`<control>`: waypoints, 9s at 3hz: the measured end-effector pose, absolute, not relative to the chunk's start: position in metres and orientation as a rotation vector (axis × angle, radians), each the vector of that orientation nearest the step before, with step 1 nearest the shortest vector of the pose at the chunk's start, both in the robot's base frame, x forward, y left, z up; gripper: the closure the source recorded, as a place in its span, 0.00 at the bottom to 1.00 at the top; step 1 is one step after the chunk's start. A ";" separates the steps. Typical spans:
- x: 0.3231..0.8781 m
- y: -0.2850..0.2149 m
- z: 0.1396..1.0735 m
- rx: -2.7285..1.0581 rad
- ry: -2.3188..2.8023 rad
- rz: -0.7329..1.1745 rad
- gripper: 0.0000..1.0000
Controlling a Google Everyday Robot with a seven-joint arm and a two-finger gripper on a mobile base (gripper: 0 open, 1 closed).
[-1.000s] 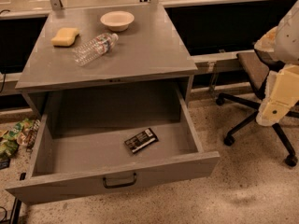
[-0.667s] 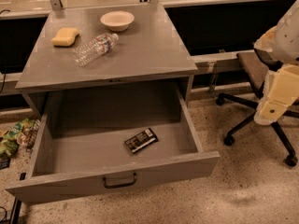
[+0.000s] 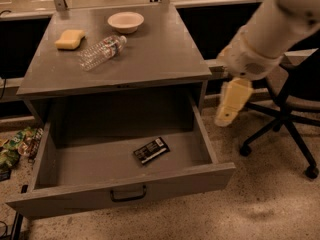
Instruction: Pick rxbar chocolate from top drawer and place on counter
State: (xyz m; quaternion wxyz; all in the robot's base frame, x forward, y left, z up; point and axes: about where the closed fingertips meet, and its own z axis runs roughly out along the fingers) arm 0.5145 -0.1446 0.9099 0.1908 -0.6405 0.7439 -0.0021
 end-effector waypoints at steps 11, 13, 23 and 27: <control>0.598 0.015 0.619 -1.803 1.698 0.699 0.00; 0.594 0.020 0.603 -1.805 1.664 0.682 0.16; 0.624 0.002 0.874 -1.565 1.420 0.508 1.00; 0.798 -0.007 0.902 -1.338 1.527 0.372 1.00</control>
Offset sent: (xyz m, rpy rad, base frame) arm 0.0680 0.1036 -0.1590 0.3421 0.1454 0.3715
